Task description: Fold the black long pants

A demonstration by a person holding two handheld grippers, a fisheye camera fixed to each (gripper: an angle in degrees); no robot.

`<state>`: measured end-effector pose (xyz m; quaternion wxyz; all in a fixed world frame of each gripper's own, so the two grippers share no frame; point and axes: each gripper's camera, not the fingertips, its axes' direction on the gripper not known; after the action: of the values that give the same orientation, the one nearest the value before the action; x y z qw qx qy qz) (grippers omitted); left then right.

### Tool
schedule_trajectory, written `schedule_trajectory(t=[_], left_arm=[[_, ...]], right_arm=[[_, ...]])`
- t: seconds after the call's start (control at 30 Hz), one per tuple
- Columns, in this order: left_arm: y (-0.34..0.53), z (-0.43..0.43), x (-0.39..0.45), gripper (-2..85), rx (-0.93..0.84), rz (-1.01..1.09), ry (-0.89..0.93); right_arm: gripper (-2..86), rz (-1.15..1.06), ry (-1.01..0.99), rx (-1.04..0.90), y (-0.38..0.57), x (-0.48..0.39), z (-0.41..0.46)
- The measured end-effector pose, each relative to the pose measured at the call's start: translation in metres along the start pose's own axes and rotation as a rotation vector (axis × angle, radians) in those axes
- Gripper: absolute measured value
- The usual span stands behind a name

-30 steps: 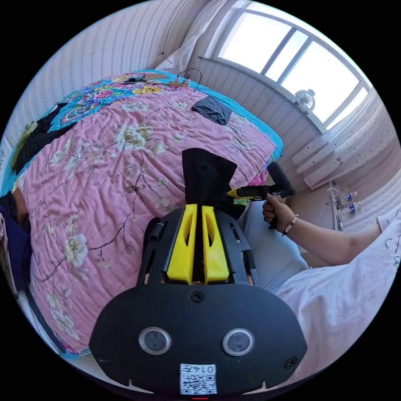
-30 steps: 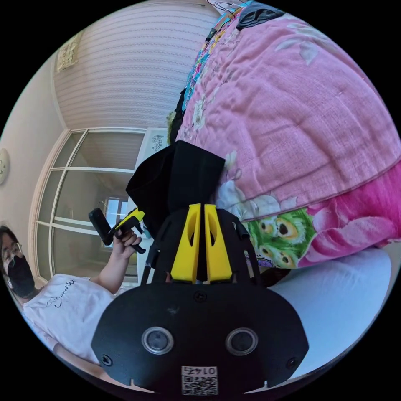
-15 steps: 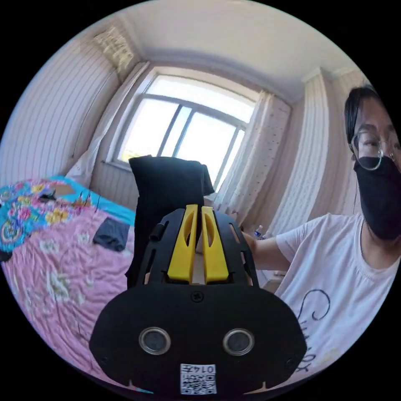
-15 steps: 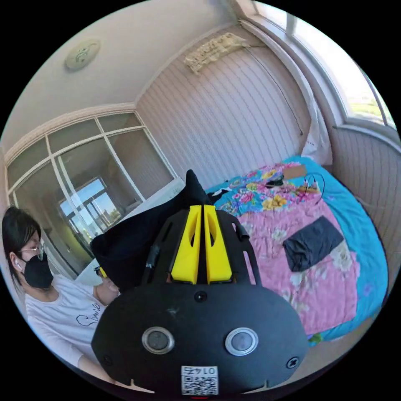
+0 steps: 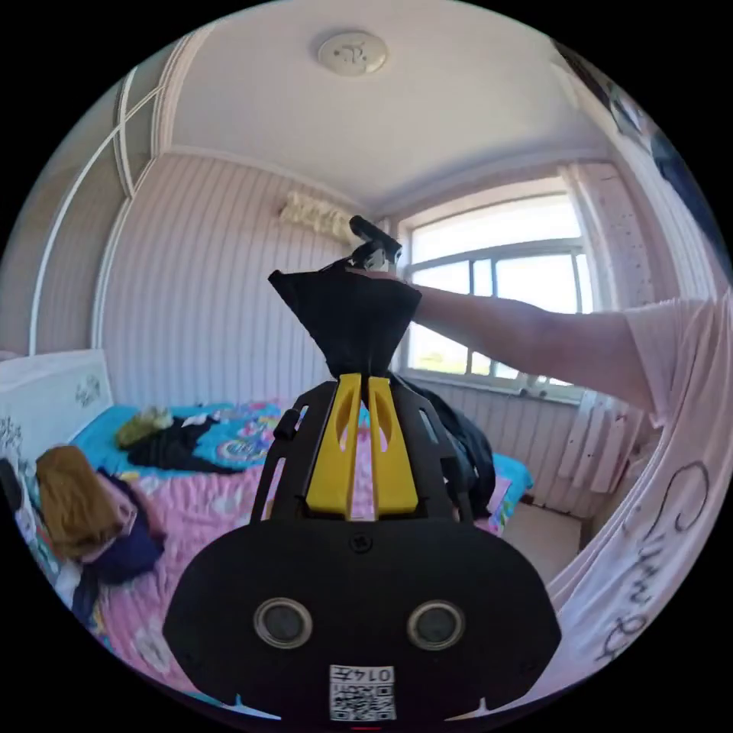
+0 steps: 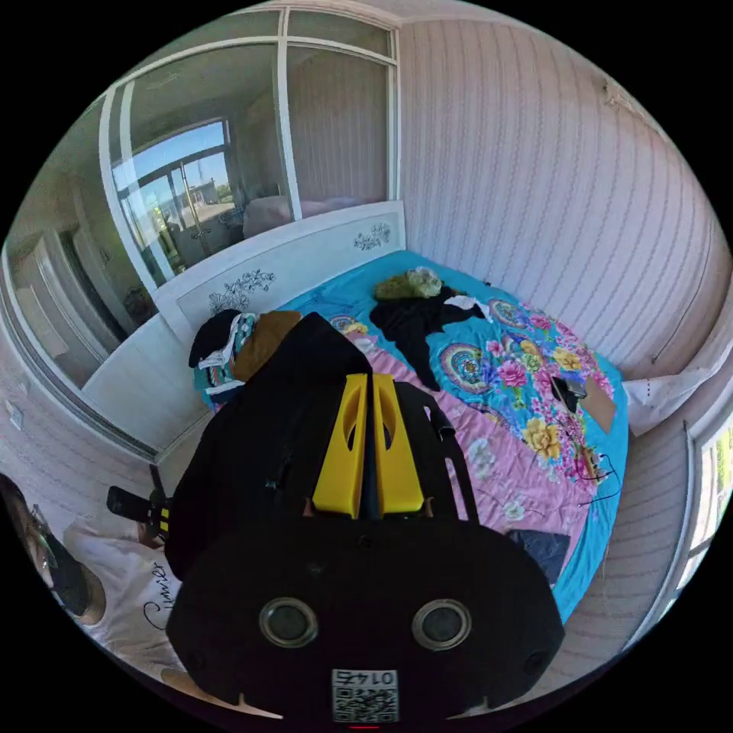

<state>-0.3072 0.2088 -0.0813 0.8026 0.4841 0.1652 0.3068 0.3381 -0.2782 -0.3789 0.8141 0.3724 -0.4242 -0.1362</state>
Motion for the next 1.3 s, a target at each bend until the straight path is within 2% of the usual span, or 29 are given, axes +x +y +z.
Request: schedule_trajectory(t=[0.03,0.07,0.13,0.23,0.33,0.4,0.57,0.7,0.8,0.93,1.07,1.13,1.3], left_arm=[[0.038,-0.003,-0.017,-1.0,-0.106,-0.079,-0.034],[0.057,-0.005,-0.023,-1.0,-0.147,-0.112,-0.051],[0.121,-0.013,-0.044,-1.0,-0.309,-0.194,-0.104],[0.176,-0.021,-0.069,-1.0,-0.485,-0.306,-0.140],[0.205,-0.035,-0.094,-1.0,-0.511,-0.415,-0.122],[0.211,-0.044,-0.109,-1.0,-0.486,-0.450,-0.114],[0.201,-0.078,-0.149,-1.0,-0.333,-0.500,-0.184],[0.203,-0.125,-0.190,-0.8,-0.239,-0.556,-0.378],[0.229,-0.143,-0.222,-0.5,-0.362,-0.635,-0.490],[0.281,-0.155,-0.250,-0.2,-0.594,-0.722,-0.597],[0.301,-0.174,-0.254,-0.6,-0.596,-0.774,-0.636],[0.304,-0.181,-0.257,-0.9,-0.561,-0.796,-0.620],[0.293,-0.158,-0.263,-1.0,-0.568,-0.714,-0.557]], right_arm=[[0.4,0.019,-0.107,-0.068,0.015,0.001,0.080],[0.4,0.022,-0.154,-0.104,0.025,-0.001,0.118],[0.4,0.060,-0.228,-0.261,0.071,-0.012,0.252],[0.3,0.114,-0.241,-0.420,0.116,-0.025,0.363],[0.3,0.165,-0.313,-0.408,0.117,-0.033,0.405],[0.3,0.155,-0.322,-0.389,0.097,-0.043,0.414],[0.3,-0.042,-0.212,-0.370,0.010,-0.116,0.425],[0.3,-0.154,-0.246,-0.317,-0.048,-0.189,0.433],[0.0,-0.160,-0.299,-0.352,-0.045,-0.214,0.451],[-0.8,-0.171,-0.343,-0.411,0.037,-0.190,0.459],[-0.7,-0.061,-0.400,-0.404,0.159,-0.097,0.426],[-0.4,0.144,-0.389,-0.374,0.256,-0.012,0.382],[-0.2,0.596,-0.267,-0.252,0.464,0.117,0.246]])
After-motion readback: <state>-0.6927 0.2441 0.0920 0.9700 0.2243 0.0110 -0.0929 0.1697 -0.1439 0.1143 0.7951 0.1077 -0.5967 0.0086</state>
